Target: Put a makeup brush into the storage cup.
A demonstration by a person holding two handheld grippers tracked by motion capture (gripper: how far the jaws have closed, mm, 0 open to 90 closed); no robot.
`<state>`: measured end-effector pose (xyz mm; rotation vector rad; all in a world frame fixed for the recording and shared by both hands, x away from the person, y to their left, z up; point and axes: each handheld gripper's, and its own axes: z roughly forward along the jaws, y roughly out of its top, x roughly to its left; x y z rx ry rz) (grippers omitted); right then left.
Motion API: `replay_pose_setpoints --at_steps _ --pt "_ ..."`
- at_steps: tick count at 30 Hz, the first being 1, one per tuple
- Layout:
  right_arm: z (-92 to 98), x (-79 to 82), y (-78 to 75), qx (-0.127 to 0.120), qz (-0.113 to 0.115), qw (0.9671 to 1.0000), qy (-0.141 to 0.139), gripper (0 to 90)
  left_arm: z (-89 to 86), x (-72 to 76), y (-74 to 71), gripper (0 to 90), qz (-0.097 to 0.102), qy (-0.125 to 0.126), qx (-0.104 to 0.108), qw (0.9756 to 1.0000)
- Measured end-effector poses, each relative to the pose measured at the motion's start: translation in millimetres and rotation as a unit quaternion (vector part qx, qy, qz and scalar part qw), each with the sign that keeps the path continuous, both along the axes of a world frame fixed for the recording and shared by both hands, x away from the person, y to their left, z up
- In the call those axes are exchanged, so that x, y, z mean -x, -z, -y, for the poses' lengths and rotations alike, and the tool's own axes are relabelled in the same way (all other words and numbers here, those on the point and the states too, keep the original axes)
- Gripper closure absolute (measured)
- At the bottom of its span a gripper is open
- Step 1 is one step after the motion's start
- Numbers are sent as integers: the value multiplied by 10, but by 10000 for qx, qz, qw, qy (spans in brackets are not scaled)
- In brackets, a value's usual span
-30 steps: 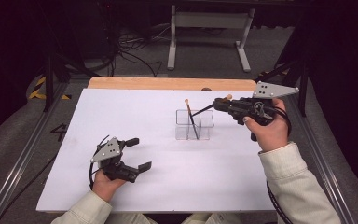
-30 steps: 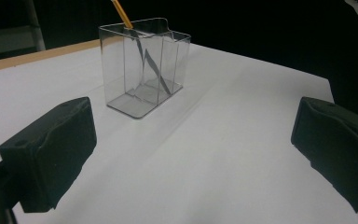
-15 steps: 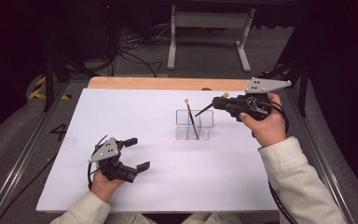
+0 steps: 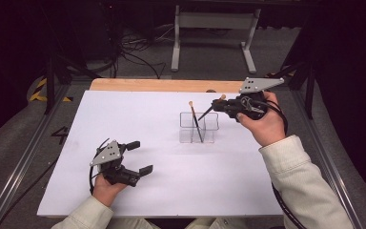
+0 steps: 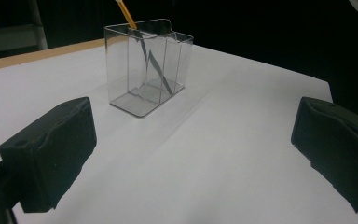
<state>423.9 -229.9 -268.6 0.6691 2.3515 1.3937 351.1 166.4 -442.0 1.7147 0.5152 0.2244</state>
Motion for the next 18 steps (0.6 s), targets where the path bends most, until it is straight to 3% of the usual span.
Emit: replay_pose_setpoints --at_steps 18 --pt "-80 -185 138 295 -270 9992 45 840 -67 37 5 8 -29 -92 -15 10000"
